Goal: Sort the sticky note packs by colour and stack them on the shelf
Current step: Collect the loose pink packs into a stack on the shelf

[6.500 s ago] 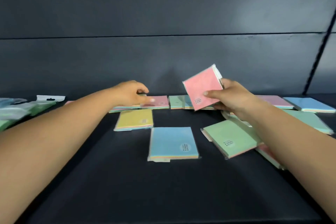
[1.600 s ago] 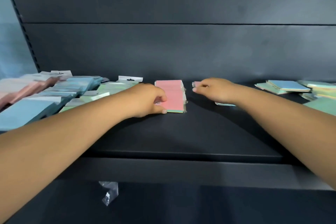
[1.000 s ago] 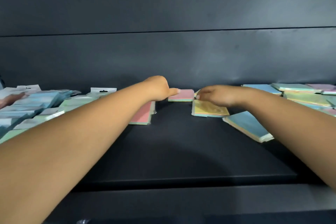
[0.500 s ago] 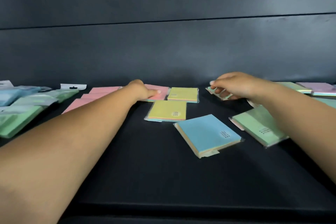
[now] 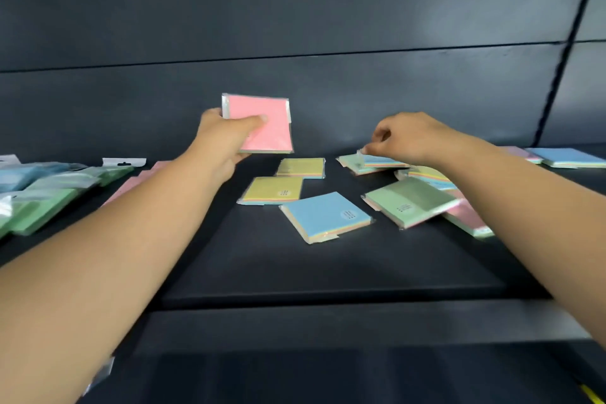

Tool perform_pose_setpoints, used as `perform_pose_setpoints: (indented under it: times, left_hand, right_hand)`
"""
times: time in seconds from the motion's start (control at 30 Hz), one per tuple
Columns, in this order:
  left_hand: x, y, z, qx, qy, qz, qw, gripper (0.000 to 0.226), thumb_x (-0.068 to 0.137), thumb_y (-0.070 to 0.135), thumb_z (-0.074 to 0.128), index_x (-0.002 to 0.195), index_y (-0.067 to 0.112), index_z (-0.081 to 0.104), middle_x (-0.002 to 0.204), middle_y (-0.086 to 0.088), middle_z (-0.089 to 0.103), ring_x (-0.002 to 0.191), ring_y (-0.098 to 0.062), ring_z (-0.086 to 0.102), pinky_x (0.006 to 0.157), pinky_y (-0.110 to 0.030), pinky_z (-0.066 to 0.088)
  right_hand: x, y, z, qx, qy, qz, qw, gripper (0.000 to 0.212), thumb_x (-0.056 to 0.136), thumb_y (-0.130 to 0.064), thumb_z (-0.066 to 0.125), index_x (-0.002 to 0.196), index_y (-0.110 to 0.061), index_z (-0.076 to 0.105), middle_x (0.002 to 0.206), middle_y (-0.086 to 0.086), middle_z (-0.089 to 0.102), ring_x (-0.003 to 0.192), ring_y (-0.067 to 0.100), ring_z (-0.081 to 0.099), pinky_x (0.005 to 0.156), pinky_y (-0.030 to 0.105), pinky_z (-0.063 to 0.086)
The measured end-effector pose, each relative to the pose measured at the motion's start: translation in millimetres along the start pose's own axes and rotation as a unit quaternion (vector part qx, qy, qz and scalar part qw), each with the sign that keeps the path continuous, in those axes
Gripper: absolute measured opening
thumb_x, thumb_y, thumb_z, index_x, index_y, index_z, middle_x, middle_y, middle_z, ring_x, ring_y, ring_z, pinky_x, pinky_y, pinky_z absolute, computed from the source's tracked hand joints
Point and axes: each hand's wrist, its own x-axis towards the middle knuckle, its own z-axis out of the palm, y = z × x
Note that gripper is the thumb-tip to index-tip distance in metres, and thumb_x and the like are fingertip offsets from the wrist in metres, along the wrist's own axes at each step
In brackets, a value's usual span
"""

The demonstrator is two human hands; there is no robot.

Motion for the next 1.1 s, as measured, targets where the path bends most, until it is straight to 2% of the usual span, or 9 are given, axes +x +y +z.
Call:
perform_pose_setpoints:
  times: [0.07, 0.13, 0.33, 0.47, 0.6, 0.7, 0.83, 0.93, 1.1]
  left_hand:
    - [-24, 6, 9, -0.034, -0.040, -0.021, 0.998, 0.011, 0.086, 0.008, 0.062, 0.090, 0.018, 0.057, 0.086, 0.000, 0.064, 0.080, -0.015, 0.063, 0.059, -0.023, 0.054]
    - [-44, 12, 19, -0.066, -0.057, -0.044, 0.995, 0.013, 0.088, 0.011, 0.060, 0.081, 0.020, 0.054, 0.080, 0.001, 0.062, 0.074, -0.012, 0.061, 0.066, -0.025, 0.053]
    - [-82, 15, 37, -0.093, -0.138, -0.063, 0.984, 0.010, 0.088, 0.015, 0.061, 0.082, 0.021, 0.056, 0.082, 0.001, 0.065, 0.072, -0.013, 0.062, 0.059, -0.028, 0.051]
    - [-110, 2, 53, -0.097, -0.160, -0.101, 0.977, 0.008, 0.088, 0.015, 0.061, 0.090, 0.022, 0.058, 0.088, 0.001, 0.066, 0.077, -0.014, 0.063, 0.059, -0.029, 0.050]
    - [-132, -13, 67, -0.107, -0.140, -0.125, 0.976, 0.015, 0.090, 0.013, 0.058, 0.104, 0.020, 0.057, 0.100, -0.003, 0.066, 0.084, -0.017, 0.063, 0.067, -0.034, 0.053]
    - [-142, -21, 73, -0.099, -0.100, -0.098, 0.985, 0.018, 0.091, 0.009, 0.055, 0.106, 0.017, 0.058, 0.106, -0.005, 0.065, 0.089, -0.019, 0.063, 0.078, -0.033, 0.052]
    - [-150, -21, 75, -0.095, -0.060, -0.068, 0.991, 0.012, 0.092, 0.007, 0.054, 0.097, 0.017, 0.059, 0.092, 0.000, 0.066, 0.080, -0.011, 0.063, 0.067, -0.025, 0.055]
    - [-156, -20, 76, -0.069, -0.060, -0.054, 0.994, 0.014, 0.092, 0.007, 0.054, 0.105, 0.013, 0.058, 0.091, 0.001, 0.065, 0.079, -0.010, 0.063, 0.056, -0.017, 0.055]
    - [-161, -18, 78, -0.035, -0.042, -0.044, 0.998, 0.025, 0.091, 0.007, 0.054, 0.117, 0.009, 0.056, 0.094, -0.001, 0.066, 0.081, -0.012, 0.064, 0.054, -0.016, 0.054]
  right_hand:
    - [-19, 4, -9, -0.011, 0.009, 0.016, 1.000, 0.026, 0.087, -0.047, 0.055, 0.093, -0.022, 0.058, 0.108, 0.001, 0.059, 0.105, 0.021, 0.050, 0.089, 0.033, 0.044]
    - [-37, 10, -19, -0.028, 0.028, 0.039, 0.998, 0.025, 0.086, -0.050, 0.054, 0.088, -0.025, 0.056, 0.105, 0.000, 0.060, 0.100, 0.021, 0.051, 0.090, 0.035, 0.047]
    - [-94, 38, -44, -0.059, 0.085, 0.138, 0.985, 0.044, 0.089, -0.048, 0.050, 0.091, -0.007, 0.066, 0.101, 0.009, 0.066, 0.095, 0.026, 0.055, 0.082, 0.033, 0.046]
    - [-113, 59, -24, -0.065, -0.011, 0.208, 0.976, 0.060, 0.087, -0.062, 0.041, 0.088, -0.006, 0.060, 0.095, 0.011, 0.060, 0.091, 0.026, 0.050, 0.073, 0.029, 0.036]
    - [-116, 78, 1, -0.042, -0.110, 0.256, 0.959, 0.096, 0.072, -0.084, 0.031, 0.136, -0.014, 0.043, 0.142, 0.014, 0.039, 0.134, 0.031, 0.030, 0.107, 0.039, 0.029]
    - [-114, 86, 7, 0.015, -0.119, 0.242, 0.963, 0.104, 0.066, -0.085, 0.038, 0.145, -0.019, 0.030, 0.152, 0.012, 0.025, 0.140, 0.032, 0.020, 0.112, 0.047, 0.023]
    - [-116, 92, -1, 0.153, -0.090, 0.224, 0.958, 0.095, 0.074, -0.062, 0.061, 0.144, -0.008, 0.025, 0.146, 0.010, 0.032, 0.131, 0.028, 0.035, 0.093, 0.030, 0.034]
    - [-124, 98, -2, 0.326, -0.029, 0.175, 0.928, 0.080, 0.077, -0.029, 0.074, 0.139, -0.012, 0.027, 0.122, 0.004, 0.046, 0.104, 0.021, 0.044, 0.075, 0.027, 0.036]
    - [-133, 102, -3, 0.496, 0.108, 0.111, 0.855, 0.045, 0.082, 0.005, 0.053, 0.115, -0.024, 0.042, 0.086, -0.006, 0.049, 0.069, 0.008, 0.046, 0.058, 0.022, 0.044]
